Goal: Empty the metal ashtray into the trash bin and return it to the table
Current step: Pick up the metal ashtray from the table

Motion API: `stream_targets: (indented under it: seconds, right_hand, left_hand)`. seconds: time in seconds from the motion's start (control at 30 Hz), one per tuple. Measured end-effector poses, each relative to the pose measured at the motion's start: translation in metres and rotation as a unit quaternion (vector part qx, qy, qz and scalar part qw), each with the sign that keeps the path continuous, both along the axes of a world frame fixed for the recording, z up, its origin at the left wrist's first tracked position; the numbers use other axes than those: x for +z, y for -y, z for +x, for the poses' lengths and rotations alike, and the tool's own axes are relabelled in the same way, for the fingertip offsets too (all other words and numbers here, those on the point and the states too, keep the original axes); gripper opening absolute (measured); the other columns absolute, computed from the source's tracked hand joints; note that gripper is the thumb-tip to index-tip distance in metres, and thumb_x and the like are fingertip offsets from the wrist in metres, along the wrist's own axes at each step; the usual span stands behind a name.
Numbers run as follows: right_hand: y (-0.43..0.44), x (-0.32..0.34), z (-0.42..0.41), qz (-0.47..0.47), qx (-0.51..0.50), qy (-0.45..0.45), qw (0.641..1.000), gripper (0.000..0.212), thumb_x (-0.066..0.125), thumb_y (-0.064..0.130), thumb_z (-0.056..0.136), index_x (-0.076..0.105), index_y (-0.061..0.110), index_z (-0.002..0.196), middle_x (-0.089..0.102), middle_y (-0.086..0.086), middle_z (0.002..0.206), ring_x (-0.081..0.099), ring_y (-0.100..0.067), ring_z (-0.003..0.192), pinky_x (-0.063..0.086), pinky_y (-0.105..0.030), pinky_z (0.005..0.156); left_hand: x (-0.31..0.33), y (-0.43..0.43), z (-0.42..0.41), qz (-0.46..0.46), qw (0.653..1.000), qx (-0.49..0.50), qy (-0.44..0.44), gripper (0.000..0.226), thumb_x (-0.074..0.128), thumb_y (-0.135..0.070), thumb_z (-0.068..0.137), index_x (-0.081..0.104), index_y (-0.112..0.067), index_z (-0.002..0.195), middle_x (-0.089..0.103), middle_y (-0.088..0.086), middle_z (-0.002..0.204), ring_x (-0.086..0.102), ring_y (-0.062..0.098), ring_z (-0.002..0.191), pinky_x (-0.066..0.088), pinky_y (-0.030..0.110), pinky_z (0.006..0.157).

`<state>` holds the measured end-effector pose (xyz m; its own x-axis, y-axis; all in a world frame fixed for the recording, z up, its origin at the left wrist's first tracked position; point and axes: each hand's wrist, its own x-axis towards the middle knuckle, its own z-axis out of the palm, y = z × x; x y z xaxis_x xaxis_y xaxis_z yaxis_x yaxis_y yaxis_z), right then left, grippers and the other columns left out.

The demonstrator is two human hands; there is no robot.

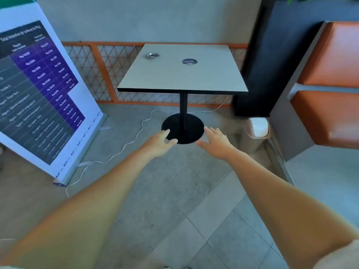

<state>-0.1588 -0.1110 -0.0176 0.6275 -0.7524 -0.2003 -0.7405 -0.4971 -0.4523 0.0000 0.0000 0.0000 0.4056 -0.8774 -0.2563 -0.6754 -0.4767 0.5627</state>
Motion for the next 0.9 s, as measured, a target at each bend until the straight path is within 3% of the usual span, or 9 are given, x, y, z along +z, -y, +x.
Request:
stream_targets:
  seconds: [0.1, 0.33, 0.43, 0.57, 0.63, 0.77, 0.9]
  right_hand:
    - [-0.002, -0.003, 0.003, 0.049, -0.015, 0.041, 0.998, 0.068, 0.042, 0.042, 0.092, 0.009, 0.016, 0.146, 0.011, -0.01, 0.157, 0.001, -0.027, 0.145, 0.007, -0.047, 0.117]
    - [0.02, -0.002, 0.045, 0.09, -0.005, 0.118, 0.989, 0.066, 0.045, 0.037, 0.092, 0.011, 0.019, 0.146, 0.013, -0.008, 0.156, 0.019, -0.028, 0.142, 0.021, -0.05, 0.115]
    - [0.044, 0.0, 0.077, 0.096, -0.001, 0.132, 0.987, 0.066, 0.046, 0.037, 0.091, 0.012, 0.021, 0.145, 0.014, -0.007, 0.156, 0.014, -0.025, 0.143, 0.02, -0.048, 0.116]
    - [0.082, 0.007, 0.135, 0.157, -0.035, 0.209, 0.965, 0.062, 0.049, 0.035, 0.091, 0.021, 0.022, 0.144, 0.032, -0.006, 0.15, 0.035, -0.023, 0.135, 0.032, -0.035, 0.106]
    - [0.104, 0.011, 0.169, 0.188, -0.062, 0.258, 0.946, 0.058, 0.051, 0.032, 0.09, 0.027, 0.022, 0.142, 0.044, -0.005, 0.143, 0.045, -0.023, 0.127, 0.037, -0.036, 0.106]
    - [0.156, 0.019, 0.24, 0.206, -0.103, 0.312, 0.922, 0.054, 0.051, 0.029, 0.09, 0.031, 0.021, 0.14, 0.05, -0.005, 0.136, 0.046, -0.021, 0.125, 0.035, -0.044, 0.11]
    - [0.214, 0.029, 0.312, 0.219, -0.131, 0.342, 0.904, 0.053, 0.051, 0.03, 0.09, 0.031, 0.022, 0.139, 0.046, -0.007, 0.139, 0.048, -0.016, 0.116, 0.036, -0.039, 0.108]
  left_hand:
    - [-0.007, 0.001, 0.002, -0.016, 0.999, 0.032, 0.006, 0.058, 0.043, -0.042, 0.091, 0.027, -0.02, 0.143, 0.028, 0.004, 0.154, 0.029, 0.022, 0.139, 0.024, 0.036, 0.112]
    - [-0.017, 0.019, 0.03, -0.068, 0.991, 0.108, -0.038, 0.052, 0.05, -0.032, 0.09, 0.037, -0.018, 0.139, 0.038, 0.008, 0.149, 0.036, 0.024, 0.135, 0.03, 0.033, 0.109]
    - [-0.016, 0.038, 0.061, -0.08, 0.987, 0.13, -0.053, 0.052, 0.05, -0.031, 0.09, 0.037, -0.018, 0.139, 0.038, 0.006, 0.149, 0.037, 0.023, 0.135, 0.031, 0.035, 0.11]
    - [-0.017, 0.073, 0.118, -0.154, 0.965, 0.188, -0.1, 0.042, 0.053, -0.024, 0.089, 0.049, -0.014, 0.13, 0.053, 0.006, 0.138, 0.049, 0.018, 0.126, 0.036, 0.024, 0.097]
    - [-0.017, 0.095, 0.153, -0.191, 0.944, 0.232, -0.138, 0.036, 0.055, -0.019, 0.088, 0.056, -0.013, 0.124, 0.06, 0.009, 0.13, 0.055, 0.017, 0.118, 0.04, 0.024, 0.092]
    - [-0.009, 0.147, 0.231, -0.215, 0.923, 0.261, -0.181, 0.034, 0.055, -0.017, 0.088, 0.058, -0.012, 0.121, 0.061, 0.01, 0.126, 0.058, 0.019, 0.11, 0.044, 0.028, 0.09]
    - [0.007, 0.21, 0.312, -0.247, 0.917, 0.255, -0.183, 0.033, 0.054, -0.016, 0.088, 0.058, -0.012, 0.12, 0.06, 0.008, 0.125, 0.055, 0.013, 0.099, 0.046, 0.032, 0.094]
